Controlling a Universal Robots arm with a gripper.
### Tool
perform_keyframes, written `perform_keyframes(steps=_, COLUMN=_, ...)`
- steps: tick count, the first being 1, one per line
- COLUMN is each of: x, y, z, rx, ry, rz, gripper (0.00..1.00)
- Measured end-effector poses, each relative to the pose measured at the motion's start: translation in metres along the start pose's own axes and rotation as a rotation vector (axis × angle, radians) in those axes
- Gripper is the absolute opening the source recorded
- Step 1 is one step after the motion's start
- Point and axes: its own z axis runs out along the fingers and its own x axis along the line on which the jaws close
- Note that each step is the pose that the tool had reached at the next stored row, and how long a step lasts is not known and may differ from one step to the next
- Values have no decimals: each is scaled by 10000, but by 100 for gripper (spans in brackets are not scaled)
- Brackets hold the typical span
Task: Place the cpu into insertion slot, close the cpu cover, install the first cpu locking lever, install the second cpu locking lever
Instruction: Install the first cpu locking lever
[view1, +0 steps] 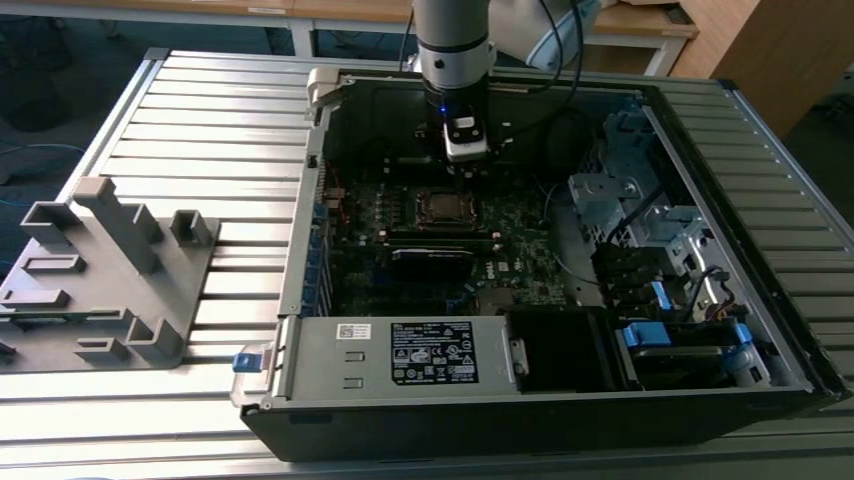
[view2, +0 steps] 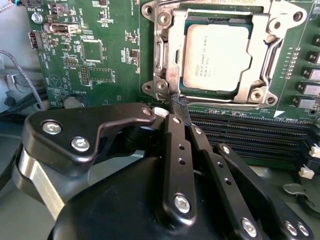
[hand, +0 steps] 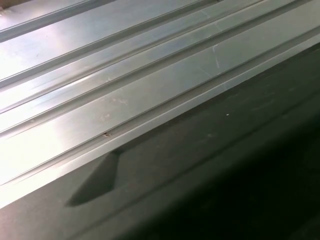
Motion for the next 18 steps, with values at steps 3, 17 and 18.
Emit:
perform_keyframes(steps=3, x=2, y=-3, z=7, rx=-10, ry=-2, rz=1, gripper=11)
perform_keyframes(steps=17, x=2, y=-5, z=6, rx=-102, ry=44, rz=21, gripper=11)
perform_keyframes(steps=18, x=1, y=-7, z=7, rx=-106, ry=44, rz=21, gripper=11)
